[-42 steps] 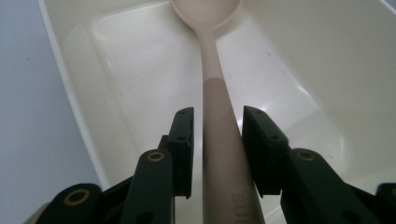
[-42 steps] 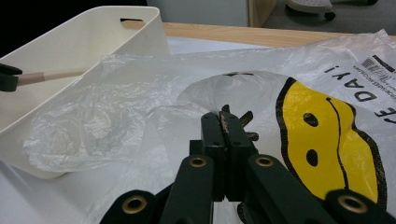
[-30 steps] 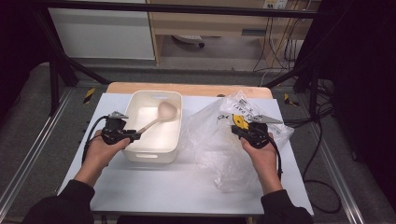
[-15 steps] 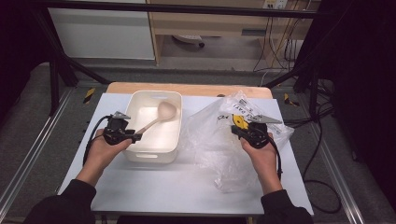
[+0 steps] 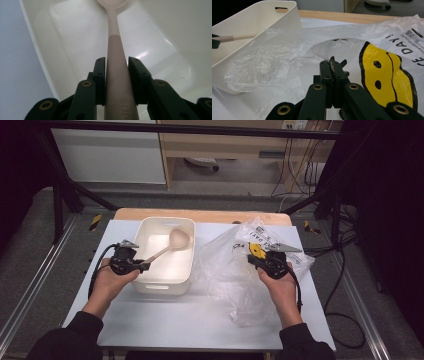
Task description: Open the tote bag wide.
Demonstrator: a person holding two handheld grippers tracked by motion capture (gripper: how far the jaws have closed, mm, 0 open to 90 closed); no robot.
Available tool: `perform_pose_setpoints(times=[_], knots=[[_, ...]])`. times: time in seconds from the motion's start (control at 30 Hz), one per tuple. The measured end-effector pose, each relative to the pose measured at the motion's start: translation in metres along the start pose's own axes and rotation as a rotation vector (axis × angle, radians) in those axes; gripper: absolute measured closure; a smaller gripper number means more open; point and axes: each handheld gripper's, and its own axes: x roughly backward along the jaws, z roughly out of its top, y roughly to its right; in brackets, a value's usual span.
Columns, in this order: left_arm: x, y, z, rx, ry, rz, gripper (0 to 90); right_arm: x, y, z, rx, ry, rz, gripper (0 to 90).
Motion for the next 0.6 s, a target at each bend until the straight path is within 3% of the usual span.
perform_pose_setpoints(times=[0.27,0.6], knots=[[0.008,0.001,0.002,0.04,0.034,-0.028,69.1,0.0,0.001,0.0,-0.005,-0.002,0.0,90.0],[0.011,0.012,-0.003,0.028,-0.015,-0.01,68.9,-0.001,-0.001,0.0,0.0,-0.004,0.003,90.0]])
